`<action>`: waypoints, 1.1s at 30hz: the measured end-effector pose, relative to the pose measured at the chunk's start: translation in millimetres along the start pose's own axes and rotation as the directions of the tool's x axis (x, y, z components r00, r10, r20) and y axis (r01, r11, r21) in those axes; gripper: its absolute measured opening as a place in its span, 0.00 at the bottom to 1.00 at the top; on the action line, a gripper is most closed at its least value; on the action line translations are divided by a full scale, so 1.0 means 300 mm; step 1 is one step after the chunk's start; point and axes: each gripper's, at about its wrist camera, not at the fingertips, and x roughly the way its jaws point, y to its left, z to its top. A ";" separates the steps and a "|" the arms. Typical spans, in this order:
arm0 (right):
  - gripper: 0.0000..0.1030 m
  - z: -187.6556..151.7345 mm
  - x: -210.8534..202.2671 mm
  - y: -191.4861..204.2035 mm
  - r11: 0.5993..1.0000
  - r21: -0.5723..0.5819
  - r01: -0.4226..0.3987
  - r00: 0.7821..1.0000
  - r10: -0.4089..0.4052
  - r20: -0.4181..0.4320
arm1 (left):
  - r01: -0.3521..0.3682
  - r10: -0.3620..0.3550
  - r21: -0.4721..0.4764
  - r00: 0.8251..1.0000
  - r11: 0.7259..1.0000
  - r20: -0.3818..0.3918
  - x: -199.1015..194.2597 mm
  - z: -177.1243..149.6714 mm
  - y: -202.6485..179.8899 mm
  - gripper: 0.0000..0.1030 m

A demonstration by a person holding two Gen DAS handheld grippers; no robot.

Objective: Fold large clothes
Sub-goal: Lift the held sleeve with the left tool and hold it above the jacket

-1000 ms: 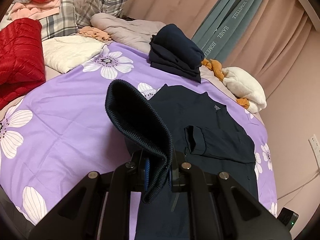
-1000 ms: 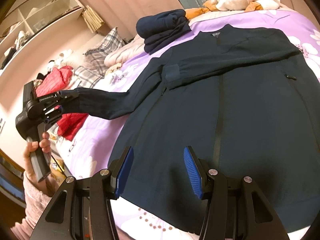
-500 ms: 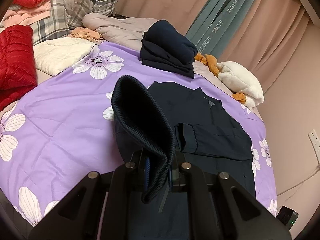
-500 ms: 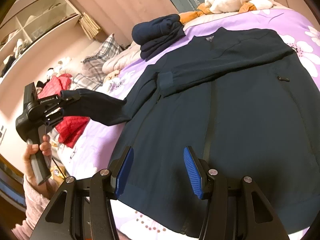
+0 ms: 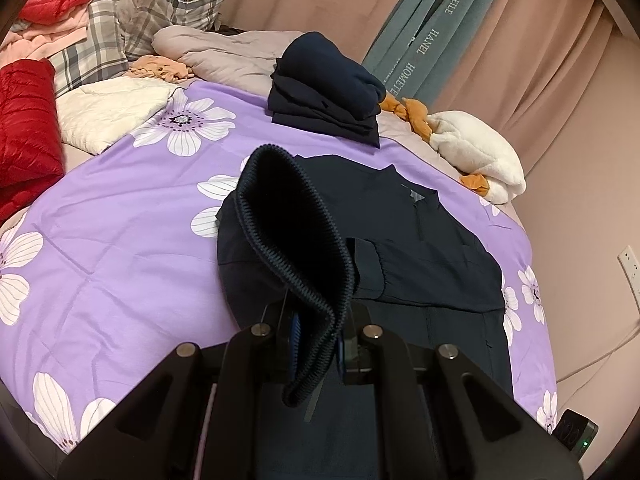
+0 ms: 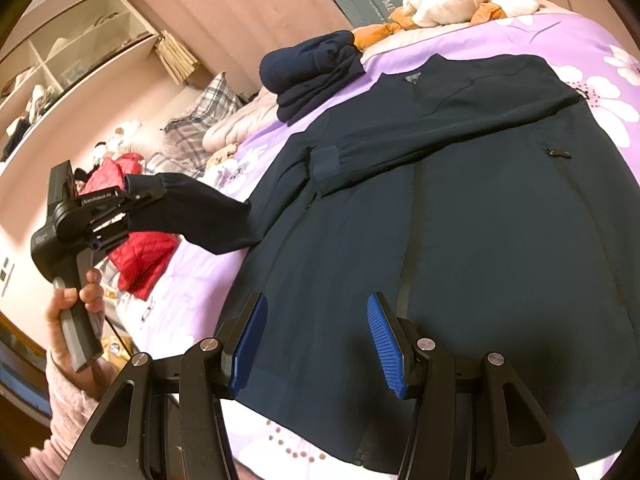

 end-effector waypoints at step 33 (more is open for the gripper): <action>0.51 -0.007 -0.033 -0.048 0.999 0.038 0.006 1.000 -0.007 0.020 | 0.008 -0.005 0.084 0.999 0.996 -0.040 0.053 -0.017 -0.136 0.13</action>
